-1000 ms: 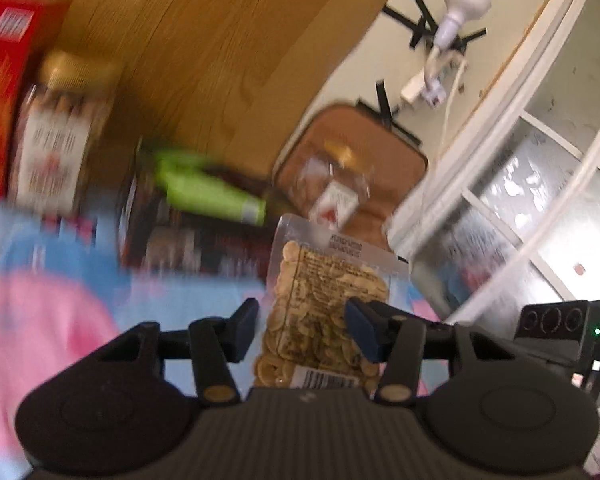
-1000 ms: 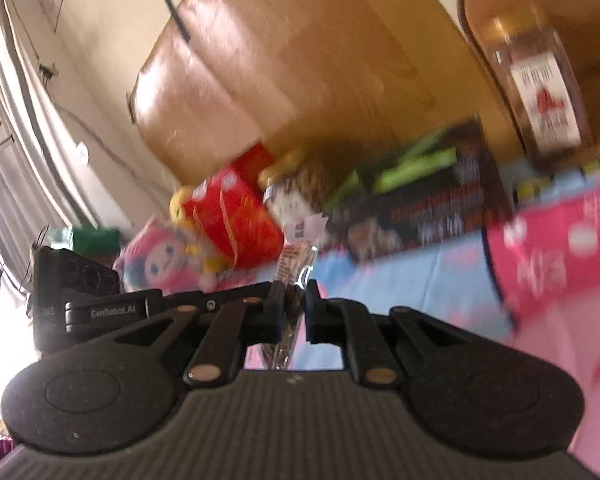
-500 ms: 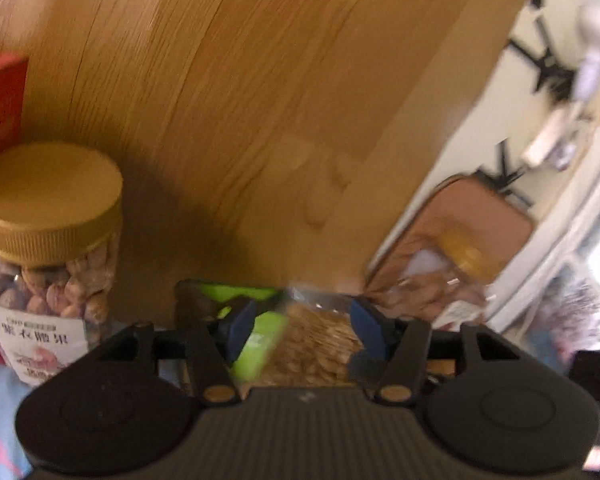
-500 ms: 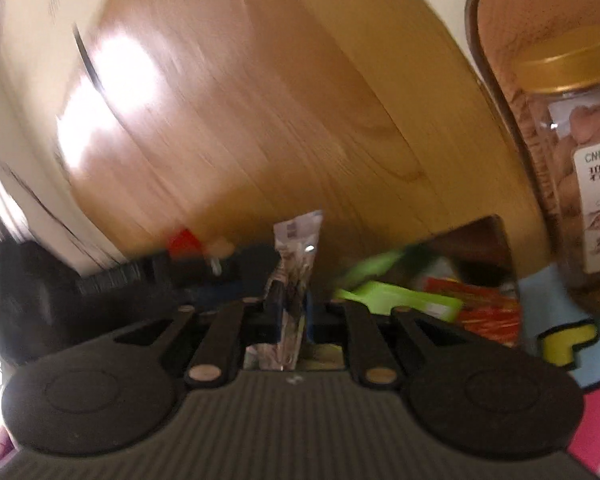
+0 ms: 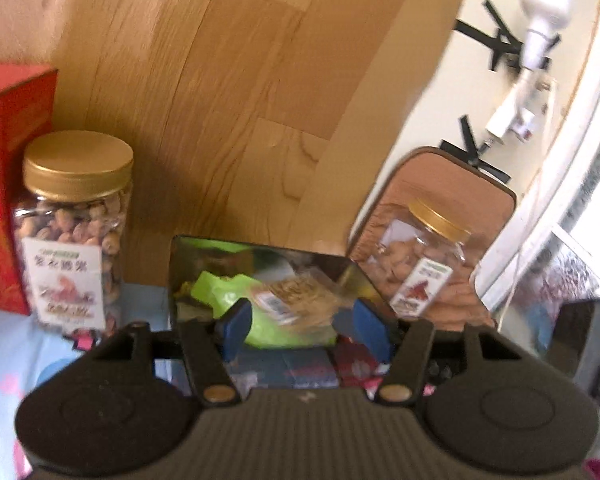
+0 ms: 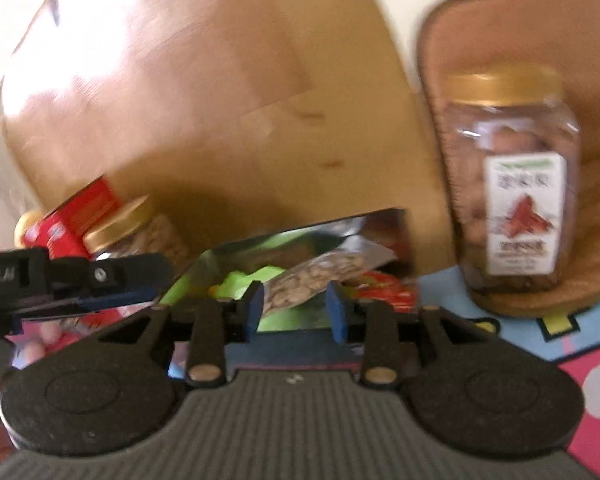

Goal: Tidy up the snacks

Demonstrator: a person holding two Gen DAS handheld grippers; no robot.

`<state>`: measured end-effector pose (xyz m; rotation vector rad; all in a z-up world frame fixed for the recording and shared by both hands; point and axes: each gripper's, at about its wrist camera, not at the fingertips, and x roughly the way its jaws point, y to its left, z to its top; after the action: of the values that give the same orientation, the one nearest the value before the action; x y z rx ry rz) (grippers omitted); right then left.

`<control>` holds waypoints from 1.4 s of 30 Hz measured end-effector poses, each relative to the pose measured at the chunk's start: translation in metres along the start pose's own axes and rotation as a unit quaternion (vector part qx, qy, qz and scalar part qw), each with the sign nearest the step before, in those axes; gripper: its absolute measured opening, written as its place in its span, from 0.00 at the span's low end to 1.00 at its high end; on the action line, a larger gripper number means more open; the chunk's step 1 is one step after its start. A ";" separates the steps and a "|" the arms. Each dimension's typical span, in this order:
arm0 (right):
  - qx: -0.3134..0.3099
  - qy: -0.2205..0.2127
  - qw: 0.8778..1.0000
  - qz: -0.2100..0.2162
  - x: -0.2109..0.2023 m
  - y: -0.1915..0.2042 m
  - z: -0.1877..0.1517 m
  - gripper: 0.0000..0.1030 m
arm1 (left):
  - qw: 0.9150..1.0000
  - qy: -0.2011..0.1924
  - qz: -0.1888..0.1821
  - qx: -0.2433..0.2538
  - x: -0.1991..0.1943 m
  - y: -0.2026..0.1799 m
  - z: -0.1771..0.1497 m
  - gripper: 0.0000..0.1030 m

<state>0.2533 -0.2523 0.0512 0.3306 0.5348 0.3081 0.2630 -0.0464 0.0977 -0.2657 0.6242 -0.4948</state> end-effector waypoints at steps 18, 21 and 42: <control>0.080 -0.033 0.996 -0.010 -0.141 0.008 -0.105 0.40 | 0.994 0.020 0.096 0.052 -0.092 -0.033 -0.119 0.60; 0.079 -0.021 0.997 -0.005 -0.149 0.016 -0.118 0.40 | 0.993 0.023 0.103 0.060 -0.099 -0.038 -0.132 0.61; 0.072 0.008 0.997 0.010 -0.152 0.038 -0.142 0.43 | 0.990 0.054 0.119 0.048 -0.106 -0.029 -0.162 0.68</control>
<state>0.0449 -0.2425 0.0180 0.4737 0.5708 0.2921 0.0788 -0.0309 0.0340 -0.0726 0.7257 -0.3098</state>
